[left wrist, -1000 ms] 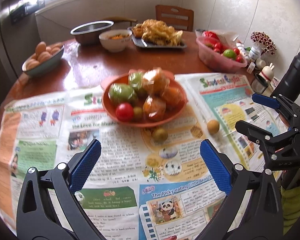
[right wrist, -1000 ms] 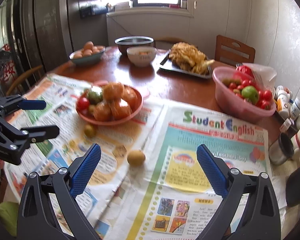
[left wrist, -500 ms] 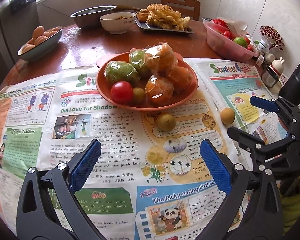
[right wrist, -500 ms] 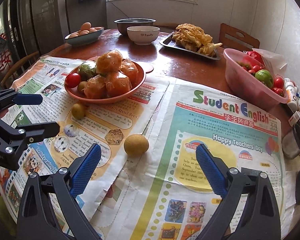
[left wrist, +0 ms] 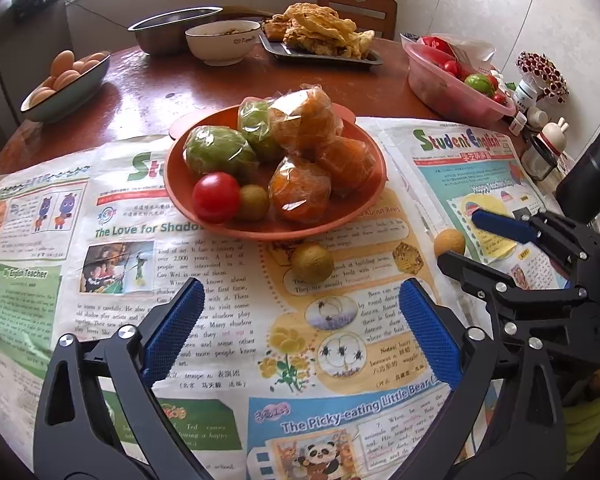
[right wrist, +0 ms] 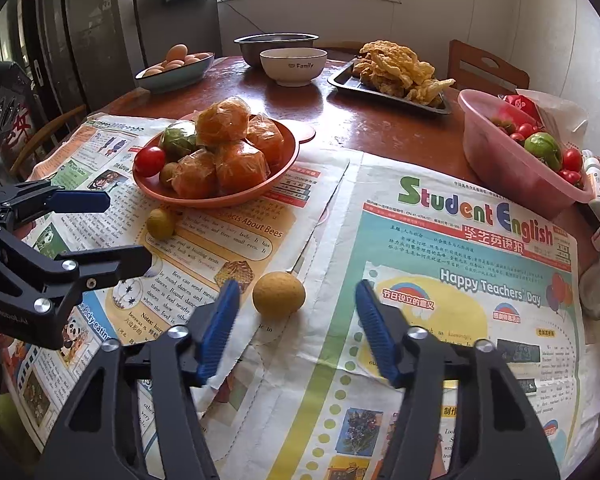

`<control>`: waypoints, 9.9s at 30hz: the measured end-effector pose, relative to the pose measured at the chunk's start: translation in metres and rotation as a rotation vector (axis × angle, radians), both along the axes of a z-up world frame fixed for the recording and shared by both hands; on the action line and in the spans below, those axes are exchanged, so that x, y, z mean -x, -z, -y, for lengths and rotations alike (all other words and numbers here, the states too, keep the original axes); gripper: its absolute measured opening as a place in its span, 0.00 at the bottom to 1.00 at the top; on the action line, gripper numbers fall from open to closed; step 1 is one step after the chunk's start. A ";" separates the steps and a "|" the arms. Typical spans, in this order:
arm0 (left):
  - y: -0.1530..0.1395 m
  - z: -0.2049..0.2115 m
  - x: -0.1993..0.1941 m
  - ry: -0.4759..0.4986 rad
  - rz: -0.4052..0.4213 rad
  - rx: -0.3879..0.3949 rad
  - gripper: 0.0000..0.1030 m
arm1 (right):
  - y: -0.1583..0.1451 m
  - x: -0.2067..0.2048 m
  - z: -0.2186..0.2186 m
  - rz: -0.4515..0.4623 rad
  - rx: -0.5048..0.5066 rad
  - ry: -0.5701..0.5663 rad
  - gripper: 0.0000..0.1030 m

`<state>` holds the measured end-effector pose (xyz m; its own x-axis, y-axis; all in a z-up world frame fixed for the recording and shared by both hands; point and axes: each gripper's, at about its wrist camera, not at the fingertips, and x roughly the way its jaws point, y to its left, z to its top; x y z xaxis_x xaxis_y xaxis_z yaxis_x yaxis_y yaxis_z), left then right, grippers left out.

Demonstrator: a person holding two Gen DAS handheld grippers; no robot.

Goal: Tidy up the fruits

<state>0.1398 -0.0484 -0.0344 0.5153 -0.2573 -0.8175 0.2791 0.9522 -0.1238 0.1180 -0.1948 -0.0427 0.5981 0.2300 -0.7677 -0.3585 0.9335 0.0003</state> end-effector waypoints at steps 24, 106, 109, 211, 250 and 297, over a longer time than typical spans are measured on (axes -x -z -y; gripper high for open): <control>0.012 0.018 -0.009 0.061 -0.031 -0.001 0.16 | 0.004 0.006 -0.003 -0.012 -0.045 -0.053 0.26; -0.023 -0.016 -0.066 0.095 -0.036 0.058 0.15 | -0.040 -0.043 -0.053 0.036 -0.102 -0.101 0.26; -0.021 -0.015 -0.067 0.096 -0.038 0.059 0.15 | -0.033 -0.044 -0.057 0.024 -0.099 -0.107 0.26; -0.049 -0.056 0.077 -0.117 0.140 0.068 0.91 | -0.069 0.085 -0.030 0.230 -0.027 0.088 0.96; -0.030 -0.060 0.092 -0.120 0.113 0.058 0.91 | -0.040 0.095 -0.034 0.174 -0.039 0.130 0.96; -0.031 -0.061 0.092 -0.120 0.125 0.022 0.91 | -0.040 0.094 -0.033 0.164 -0.046 0.130 0.96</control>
<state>0.0479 0.0124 -0.0037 0.6405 -0.2045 -0.7402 0.1776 0.9772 -0.1163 0.0244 -0.1617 -0.0024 0.7414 0.1754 -0.6478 -0.2338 0.9723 -0.0043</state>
